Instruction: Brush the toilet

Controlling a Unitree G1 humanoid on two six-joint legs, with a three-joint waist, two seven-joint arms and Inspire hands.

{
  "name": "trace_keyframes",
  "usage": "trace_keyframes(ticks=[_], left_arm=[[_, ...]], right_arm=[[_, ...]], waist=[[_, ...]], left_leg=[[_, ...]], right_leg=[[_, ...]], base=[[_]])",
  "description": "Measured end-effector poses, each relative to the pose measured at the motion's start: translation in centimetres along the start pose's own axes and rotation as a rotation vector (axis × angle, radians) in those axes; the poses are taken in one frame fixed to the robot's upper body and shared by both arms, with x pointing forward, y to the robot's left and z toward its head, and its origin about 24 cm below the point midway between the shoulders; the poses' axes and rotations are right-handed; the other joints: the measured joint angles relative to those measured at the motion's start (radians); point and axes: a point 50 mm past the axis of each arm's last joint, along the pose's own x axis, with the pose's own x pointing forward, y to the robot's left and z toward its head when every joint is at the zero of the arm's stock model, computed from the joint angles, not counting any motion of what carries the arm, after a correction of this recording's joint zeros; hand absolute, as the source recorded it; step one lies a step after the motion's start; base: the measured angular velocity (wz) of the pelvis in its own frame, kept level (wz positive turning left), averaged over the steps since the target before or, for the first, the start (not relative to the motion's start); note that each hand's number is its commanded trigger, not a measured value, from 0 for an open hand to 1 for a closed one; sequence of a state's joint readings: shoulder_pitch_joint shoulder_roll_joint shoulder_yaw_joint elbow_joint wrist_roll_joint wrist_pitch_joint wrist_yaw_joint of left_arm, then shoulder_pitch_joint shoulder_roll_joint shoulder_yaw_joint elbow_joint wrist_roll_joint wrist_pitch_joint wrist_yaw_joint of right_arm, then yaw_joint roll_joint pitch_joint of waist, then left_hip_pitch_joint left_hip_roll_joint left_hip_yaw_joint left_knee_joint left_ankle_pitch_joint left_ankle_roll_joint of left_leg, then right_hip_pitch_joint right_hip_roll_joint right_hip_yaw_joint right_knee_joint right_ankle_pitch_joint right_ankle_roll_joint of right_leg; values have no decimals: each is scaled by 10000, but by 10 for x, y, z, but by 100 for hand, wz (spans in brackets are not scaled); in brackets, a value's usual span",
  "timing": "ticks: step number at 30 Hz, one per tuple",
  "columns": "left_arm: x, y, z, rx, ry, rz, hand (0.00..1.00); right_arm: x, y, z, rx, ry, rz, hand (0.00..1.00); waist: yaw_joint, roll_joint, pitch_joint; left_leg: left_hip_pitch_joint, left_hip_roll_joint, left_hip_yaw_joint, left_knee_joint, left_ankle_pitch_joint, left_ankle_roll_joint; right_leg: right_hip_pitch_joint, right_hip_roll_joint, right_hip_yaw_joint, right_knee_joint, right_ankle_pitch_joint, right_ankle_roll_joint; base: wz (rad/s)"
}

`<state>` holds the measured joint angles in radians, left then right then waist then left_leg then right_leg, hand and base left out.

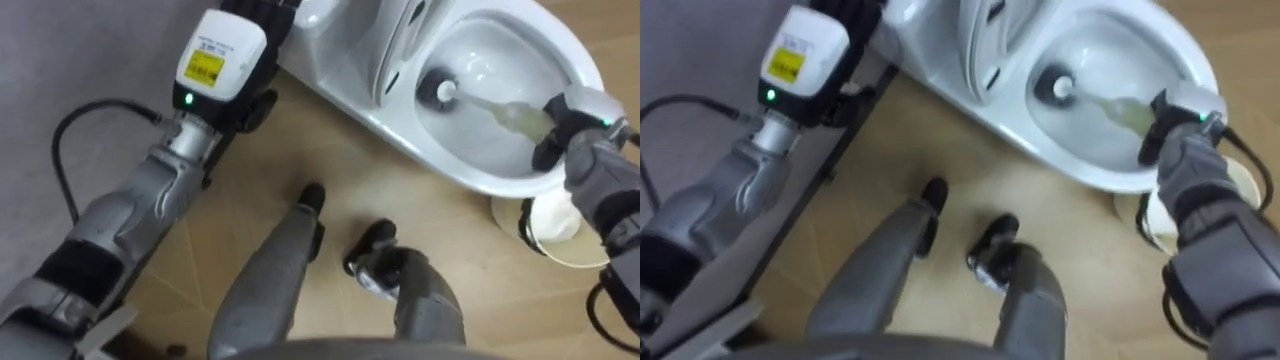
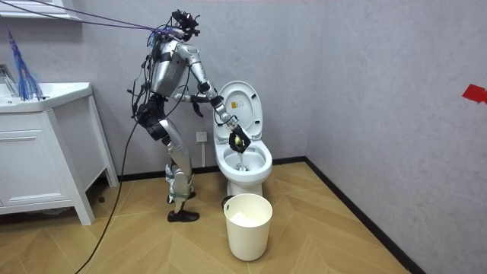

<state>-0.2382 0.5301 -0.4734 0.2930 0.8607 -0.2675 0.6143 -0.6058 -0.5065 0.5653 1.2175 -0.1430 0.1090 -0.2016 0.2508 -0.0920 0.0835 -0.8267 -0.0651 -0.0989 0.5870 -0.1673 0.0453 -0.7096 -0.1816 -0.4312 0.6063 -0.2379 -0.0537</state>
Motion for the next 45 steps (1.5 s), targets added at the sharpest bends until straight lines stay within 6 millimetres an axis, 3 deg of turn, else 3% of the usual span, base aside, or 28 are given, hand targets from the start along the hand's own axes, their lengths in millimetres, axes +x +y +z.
trace_keyframes(ticks=[4, 9, 13, 16, 20, 21, 23, 24, 27, 29, 30, 33, 38, 45], left_arm=[[1, 3, -3, 123, 189, 393, 0], [-1, 5, -12, 446, 758, 561, 0], [0, 5, -17, 705, 1137, 417, 0], [0, 3, -20, 773, 1300, 305, 0], [-2, -5, -19, 722, 1649, -104, 0], [-3, -10, -16, 621, 1816, -238, 0], [-6, -15, -15, 558, 1986, -432, 0], [-9, -16, -14, 538, 2067, -519, 0], [-23, -22, -13, 407, 2354, -805, 0], [-29, -23, -13, 327, 2529, -870, 0], [-33, -25, -12, 261, 2600, -931, 0], [-38, -25, -12, 198, 2815, -744, 0], [-43, -26, -11, -191, 3140, -391, 0], [-51, -25, -5, -758, 3214, -223, 0]], right_arm=[[1, -2, -2, 2363, 651, 54, 100], [2, -6, -2, 3411, 779, 127, 100], [2, -6, 0, 2843, 538, 336, 100], [2, -6, 7, 1401, 16, 256, 100], [-2, 0, 21, -869, -941, 65, 100], [-5, 7, 24, -1562, -1122, 127, 100], [-8, 15, 28, -2668, -1345, 18, 100], [-11, 19, 32, -3318, -1589, -114, 100], [-22, 29, 40, -4600, -2287, -540, 100], [-31, 36, 42, -5143, -2562, -649, 100], [-38, 39, 45, -5513, -2858, -818, 100], [-55, 44, 52, -6206, -3452, -1070, 100], [-82, 46, 60, -6938, -4115, -1396, 100], [-95, 45, 61, -7201, -4282, -952, 100]], waist=[[-148, -96, 52], [-574, -128, 58], [-720, -135, 47], [-723, -80, 19], [-633, 254, -53], [-589, 419, -148], [-527, 633, -198], [-469, 755, -270], [-484, 912, -370], [-505, 936, -412], [-534, 955, -469], [-550, 954, -485], [-612, 936, -508], [-736, 732, -717]], left_leg=[[-35, 6, 53, 14, 29, 5], [-23, -22, 115, 52, 67, 31], [109, -38, 163, 81, 94, 61], [188, -3, 146, 151, 91, 56], [362, 53, 86, 179, 85, 51], [414, 30, 74, 183, 78, 61], [499, 41, 80, 148, 74, 67], [498, 108, 121, 115, 74, 66], [715, 206, 217, -79, 77, 36], [874, 244, 268, -187, 57, -3], [896, 291, 264, -227, 36, -38], [929, 397, 193, -233, -32, -149], [947, 529, 162, -325, -80, -261], [972, 577, 145, -540, -43, -320]], right_leg=[[-84, 34, 130, 31, 10, 0], [-107, -51, 151, 154, 15, -1], [-72, -120, 222, 208, 19, -8], [56, -72, 198, 174, 42, -29], [338, 49, 137, -40, 126, -16], [393, 79, 139, -41, 124, 8], [467, 100, 159, -121, 144, 34], [470, 136, 179, -240, 213, 27], [648, 247, 227, -462, 275, 5], [800, 311, 225, -583, 278, -17], [854, 380, 218, -678, 283, -42], [1029, 638, 163, -956, 349, -127], [1092, 794, 125, -1122, 352, -217], [1140, 899, 97, -1379, 380, -255]], base=[[-2], [0], [-5], [-2], [0], [0], [-6], [-15], [-12], [0], [-4], [-4], [-1], [2]])
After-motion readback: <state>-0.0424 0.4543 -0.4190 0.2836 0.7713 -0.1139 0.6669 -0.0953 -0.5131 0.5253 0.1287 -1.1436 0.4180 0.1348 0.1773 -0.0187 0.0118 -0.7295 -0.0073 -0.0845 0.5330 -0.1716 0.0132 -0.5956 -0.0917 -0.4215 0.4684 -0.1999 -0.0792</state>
